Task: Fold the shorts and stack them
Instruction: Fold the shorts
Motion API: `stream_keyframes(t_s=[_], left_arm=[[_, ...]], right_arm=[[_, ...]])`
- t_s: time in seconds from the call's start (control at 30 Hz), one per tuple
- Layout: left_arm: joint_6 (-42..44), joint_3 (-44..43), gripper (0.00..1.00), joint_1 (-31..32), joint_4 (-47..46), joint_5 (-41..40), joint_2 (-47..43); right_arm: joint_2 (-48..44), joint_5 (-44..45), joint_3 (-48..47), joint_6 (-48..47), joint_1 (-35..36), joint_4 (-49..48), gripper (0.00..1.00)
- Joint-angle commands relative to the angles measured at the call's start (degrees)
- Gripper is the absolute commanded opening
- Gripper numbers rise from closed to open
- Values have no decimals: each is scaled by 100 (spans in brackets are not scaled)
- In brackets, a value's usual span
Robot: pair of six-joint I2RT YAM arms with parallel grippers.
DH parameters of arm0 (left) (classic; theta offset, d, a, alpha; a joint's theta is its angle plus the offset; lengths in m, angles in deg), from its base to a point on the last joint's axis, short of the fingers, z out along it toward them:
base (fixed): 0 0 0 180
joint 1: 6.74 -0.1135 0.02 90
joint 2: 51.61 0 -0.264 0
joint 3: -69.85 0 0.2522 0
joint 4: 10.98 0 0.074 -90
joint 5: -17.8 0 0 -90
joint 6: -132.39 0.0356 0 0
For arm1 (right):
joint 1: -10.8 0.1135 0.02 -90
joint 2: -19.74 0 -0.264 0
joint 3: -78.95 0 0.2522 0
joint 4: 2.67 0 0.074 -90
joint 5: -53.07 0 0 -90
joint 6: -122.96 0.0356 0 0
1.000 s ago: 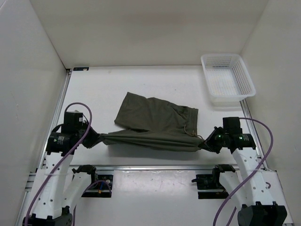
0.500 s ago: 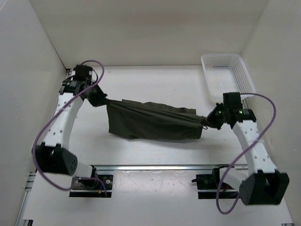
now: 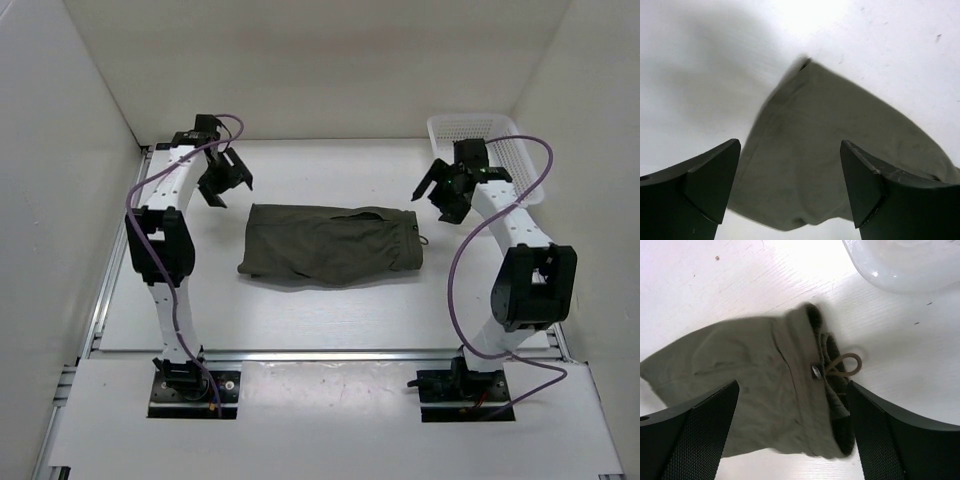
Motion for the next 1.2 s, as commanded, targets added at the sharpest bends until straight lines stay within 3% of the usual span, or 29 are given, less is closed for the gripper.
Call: stream_keyframes(t_s=[0.0,0.07,0.13,0.27,0.43,0.63,0.77,0.9,0.93,0.97,1.03,1.07,1.13,1.17], left_arm=[[233,169,93,-53,176,-239,-873],[287,574,94,-53,54,-239,-1199],[366,1417,88,8,1,-239,-1733],[200,3288,83,8,-517,549,-2683],[-230,4863,98,367,-1097,1343,-3020],[-522,5032,99,544,-1669,1343,-2722],[-522,4525,98,658,-1740,1211,-2160],[-522,4128,75,729,-1740,931,-1580],[-522,4075,67,729,-1740,930,-1579],[-522,3970,45,729,-1740,930,-1579],[-522,3882,18,729,-1740,877,-1631],[-522,3881,10,729,-1740,825,-1631],[-452,3715,10,659,-1688,825,-1692],[-452,3714,10,658,-1609,755,-1745]], right_arm=[[-511,423,-2,-329,218,-10,93],[-907,477,324,-382,219,-10,93],[-1344,407,904,-330,219,-10,90],[-1979,162,1853,-215,271,-10,89],[-2262,-295,2688,-13,271,-10,95],[-2096,-868,3252,417,87,-669,97],[-1613,-1025,3384,559,87,-1317,94],[-1120,-1096,3279,690,148,-1882,86],[-1015,-1096,3218,690,148,-1943,78],[-805,-1036,3052,690,200,-1944,72],[-636,-939,2884,559,201,-1944,55],[-575,-886,2814,559,201,-1944,35],[-495,-833,2603,384,201,-1769,19],[-495,-833,2541,383,201,-1699,7]])
